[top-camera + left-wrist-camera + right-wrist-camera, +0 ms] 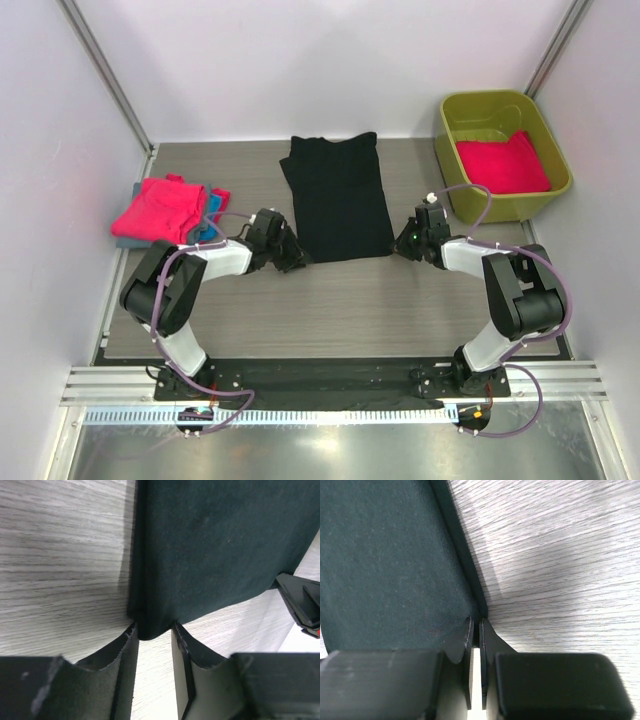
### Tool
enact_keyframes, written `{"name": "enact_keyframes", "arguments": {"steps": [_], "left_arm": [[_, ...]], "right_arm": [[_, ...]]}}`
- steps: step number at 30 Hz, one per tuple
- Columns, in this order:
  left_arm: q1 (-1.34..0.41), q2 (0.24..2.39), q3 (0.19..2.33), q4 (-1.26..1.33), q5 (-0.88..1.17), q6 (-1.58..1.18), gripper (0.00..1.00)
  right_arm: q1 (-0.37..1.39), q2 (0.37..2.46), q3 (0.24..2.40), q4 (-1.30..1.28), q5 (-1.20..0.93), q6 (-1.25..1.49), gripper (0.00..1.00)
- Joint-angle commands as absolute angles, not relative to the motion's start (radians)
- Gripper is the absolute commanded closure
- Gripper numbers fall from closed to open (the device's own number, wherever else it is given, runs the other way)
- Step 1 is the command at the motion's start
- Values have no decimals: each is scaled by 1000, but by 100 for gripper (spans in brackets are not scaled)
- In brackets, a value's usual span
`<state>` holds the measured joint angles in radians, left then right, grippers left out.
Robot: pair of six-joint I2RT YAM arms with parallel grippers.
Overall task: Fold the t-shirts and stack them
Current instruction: Fold the tshirt
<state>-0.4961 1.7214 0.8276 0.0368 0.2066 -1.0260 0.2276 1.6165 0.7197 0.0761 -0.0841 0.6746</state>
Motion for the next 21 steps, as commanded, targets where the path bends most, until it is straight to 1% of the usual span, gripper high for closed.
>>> {"name": "enact_keyframes", "arguments": {"steps": [1,5,6,7,9,13,21], "left_arm": [[-499,1744,819,34,111,-1025,65],[-497,1744,818,29,87,-1028,61],[-499,1743,816,29,86,-1025,59],[-497,1740,815,22,80,-1022,54],[-497,1732,813,14,66,-1017,52],[-489,1718,815,3,41,-1006,53],[-471,1736,816,-12,58,-1015,62]], "right_arm": [[225,1595,701,72,-69,650,92],[225,1592,696,74,-69,650,92],[225,1594,696,72,-68,650,92],[227,1595,696,74,-69,650,92],[224,1594,696,74,-66,650,92],[224,1597,696,74,-67,653,92],[225,1597,695,77,-71,652,92]]}}
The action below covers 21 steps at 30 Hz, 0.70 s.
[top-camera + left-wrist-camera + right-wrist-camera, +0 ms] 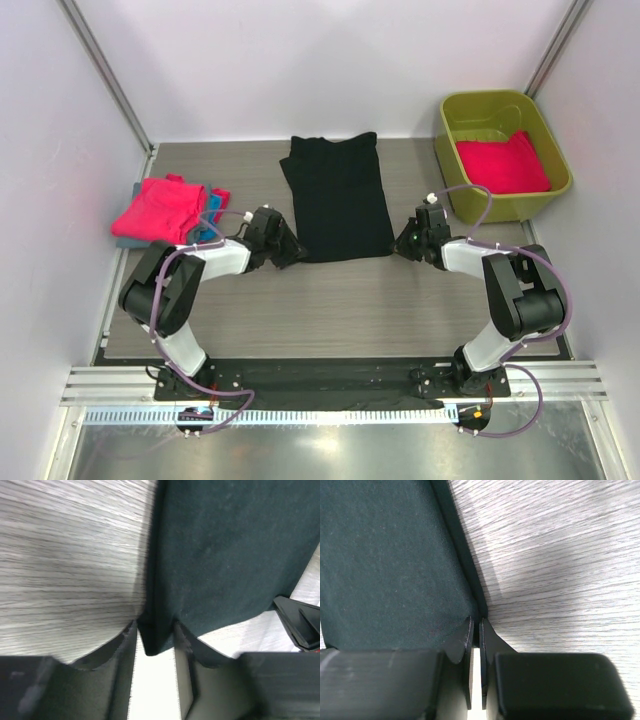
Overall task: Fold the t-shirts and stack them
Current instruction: Fold the tshirt
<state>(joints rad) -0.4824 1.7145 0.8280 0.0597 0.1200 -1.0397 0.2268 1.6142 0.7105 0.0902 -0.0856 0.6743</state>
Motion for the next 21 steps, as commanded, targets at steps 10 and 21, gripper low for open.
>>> {"name": "enact_keyframes", "arguments": {"steps": [10,21], "left_arm": [[-474,1772,813,58,152,-1042,100],[-459,1720,781,69,239,-1016,100]], "right_arm": [[227,1594,689,94,-104,647,93],[235,1487,681,14,-98,637,99]]}}
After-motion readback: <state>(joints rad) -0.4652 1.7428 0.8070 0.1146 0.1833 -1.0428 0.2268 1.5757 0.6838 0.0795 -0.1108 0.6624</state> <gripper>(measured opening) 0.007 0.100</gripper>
